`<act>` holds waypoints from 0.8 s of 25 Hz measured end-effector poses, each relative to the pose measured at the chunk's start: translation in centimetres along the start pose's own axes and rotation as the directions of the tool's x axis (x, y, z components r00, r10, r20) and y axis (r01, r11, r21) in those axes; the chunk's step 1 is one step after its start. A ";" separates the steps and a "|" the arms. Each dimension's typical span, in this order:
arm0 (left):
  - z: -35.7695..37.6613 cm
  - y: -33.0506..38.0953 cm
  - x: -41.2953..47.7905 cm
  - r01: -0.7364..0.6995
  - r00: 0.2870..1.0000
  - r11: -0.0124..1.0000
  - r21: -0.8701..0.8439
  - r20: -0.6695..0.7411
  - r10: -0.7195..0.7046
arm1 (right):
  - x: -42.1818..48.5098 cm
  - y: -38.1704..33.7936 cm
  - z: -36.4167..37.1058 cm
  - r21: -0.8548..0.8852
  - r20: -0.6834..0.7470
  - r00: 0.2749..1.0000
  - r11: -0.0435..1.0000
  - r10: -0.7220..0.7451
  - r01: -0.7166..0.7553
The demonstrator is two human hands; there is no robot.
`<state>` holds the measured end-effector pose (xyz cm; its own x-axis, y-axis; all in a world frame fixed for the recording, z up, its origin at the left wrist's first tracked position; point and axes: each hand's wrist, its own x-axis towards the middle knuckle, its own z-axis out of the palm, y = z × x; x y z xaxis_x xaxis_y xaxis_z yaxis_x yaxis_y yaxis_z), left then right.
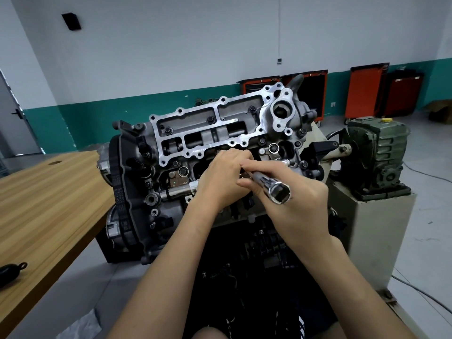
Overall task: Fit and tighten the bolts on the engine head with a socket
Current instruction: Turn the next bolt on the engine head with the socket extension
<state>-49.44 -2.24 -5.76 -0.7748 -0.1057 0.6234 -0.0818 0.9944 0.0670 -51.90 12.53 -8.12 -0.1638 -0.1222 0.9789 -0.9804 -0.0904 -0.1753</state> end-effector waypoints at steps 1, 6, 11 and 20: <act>0.0 0.0 0.0 -0.006 1.000 1.000 0.011 0.005 0.006 | 0.1 -0.1 -0.1 0.013 -0.014 1.000 1.000 0.017 -0.017; 0.0 -0.1 0.1 0.026 1.000 0.999 -0.030 -0.004 -0.026 | -0.4 -0.5 -0.3 0.096 0.070 0.998 0.995 0.001 -0.008; 0.2 -0.3 0.2 -0.007 1.000 1.000 0.006 -0.001 0.007 | 0.0 -0.1 -0.5 0.021 0.016 1.000 1.000 0.014 -0.014; 0.5 -0.4 0.2 0.013 1.000 1.000 0.011 -0.005 -0.013 | 0.0 0.0 -0.4 0.041 0.080 0.997 0.999 0.004 -0.007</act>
<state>-49.88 -2.70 -6.07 -0.7706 -0.1188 0.6261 -0.0988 0.9929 0.0668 -51.89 12.93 -8.08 -0.1585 -0.2008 0.9667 -0.9739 -0.1295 -0.1865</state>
